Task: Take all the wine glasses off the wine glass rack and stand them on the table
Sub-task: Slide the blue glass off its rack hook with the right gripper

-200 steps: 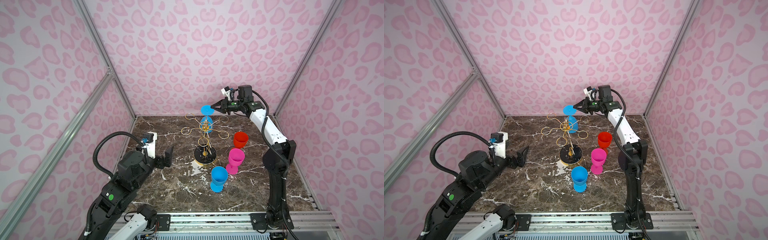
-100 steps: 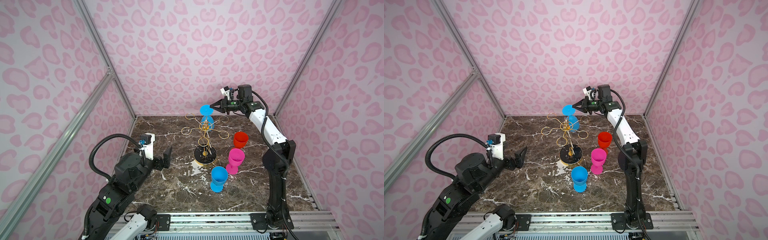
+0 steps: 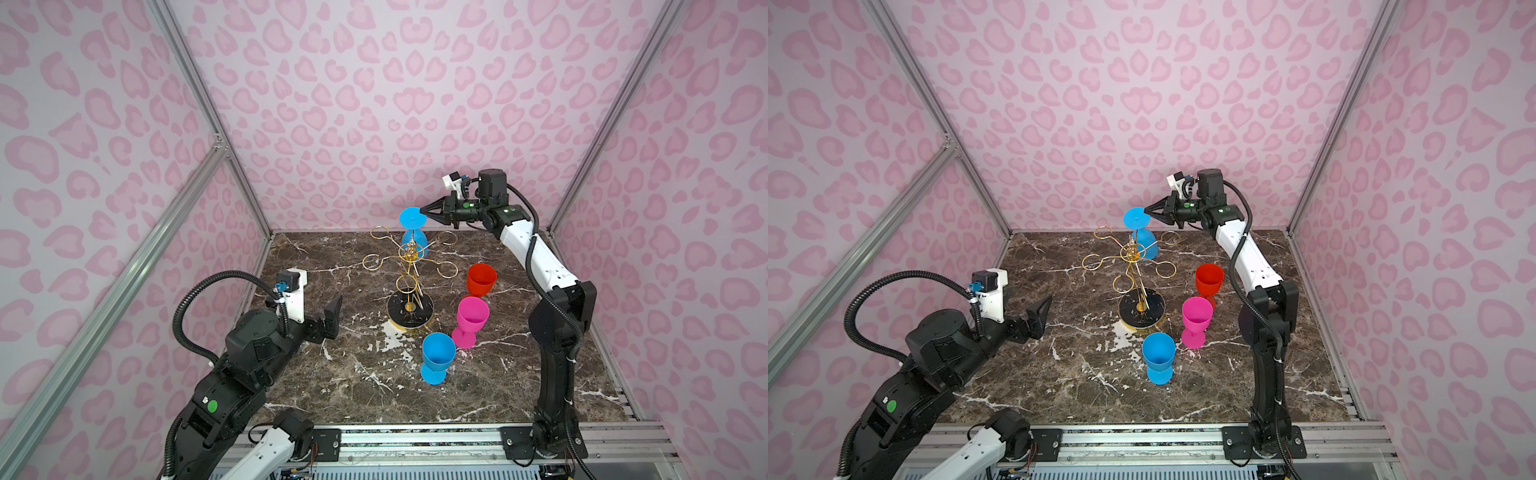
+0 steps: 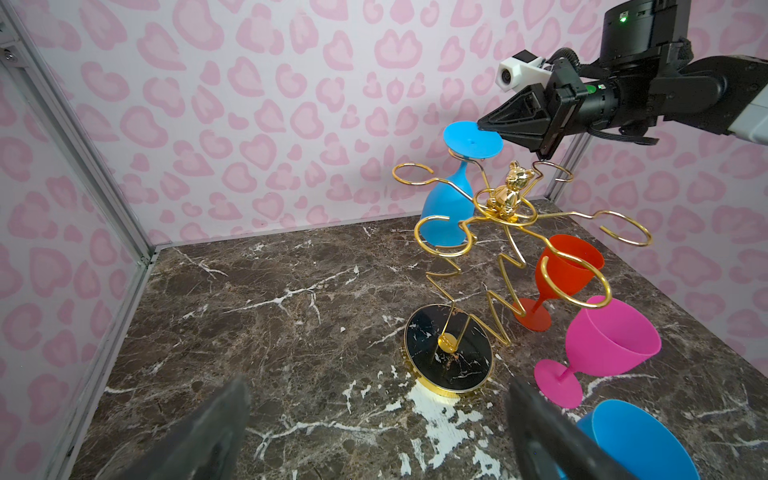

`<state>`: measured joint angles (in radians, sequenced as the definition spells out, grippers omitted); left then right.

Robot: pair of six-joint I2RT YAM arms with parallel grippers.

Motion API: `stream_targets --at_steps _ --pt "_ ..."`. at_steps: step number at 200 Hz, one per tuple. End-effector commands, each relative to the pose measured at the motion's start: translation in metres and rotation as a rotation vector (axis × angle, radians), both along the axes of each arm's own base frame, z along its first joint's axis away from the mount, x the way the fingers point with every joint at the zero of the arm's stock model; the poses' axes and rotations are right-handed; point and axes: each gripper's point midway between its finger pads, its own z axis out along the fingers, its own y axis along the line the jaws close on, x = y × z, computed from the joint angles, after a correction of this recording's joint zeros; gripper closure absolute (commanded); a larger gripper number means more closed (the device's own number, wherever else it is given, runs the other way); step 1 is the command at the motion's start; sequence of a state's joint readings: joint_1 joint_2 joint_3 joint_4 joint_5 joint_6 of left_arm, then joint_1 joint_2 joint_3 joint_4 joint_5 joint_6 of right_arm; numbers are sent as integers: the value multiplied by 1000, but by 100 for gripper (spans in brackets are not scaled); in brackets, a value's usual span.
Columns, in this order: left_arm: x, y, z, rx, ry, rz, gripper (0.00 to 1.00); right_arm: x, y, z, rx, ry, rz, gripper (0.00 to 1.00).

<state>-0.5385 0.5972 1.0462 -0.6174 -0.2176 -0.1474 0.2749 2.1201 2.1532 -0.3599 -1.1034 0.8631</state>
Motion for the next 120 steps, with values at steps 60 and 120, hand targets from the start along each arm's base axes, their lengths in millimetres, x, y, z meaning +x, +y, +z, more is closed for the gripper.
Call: stream_targets --at_steps 60,120 --pt "-3 2 6 -24 -6 6 3 -14 -4 6 -2 -29 25 100" --pt "-6 4 10 -28 -9 5 3 -24 -5 0 -21 -23 43 100"
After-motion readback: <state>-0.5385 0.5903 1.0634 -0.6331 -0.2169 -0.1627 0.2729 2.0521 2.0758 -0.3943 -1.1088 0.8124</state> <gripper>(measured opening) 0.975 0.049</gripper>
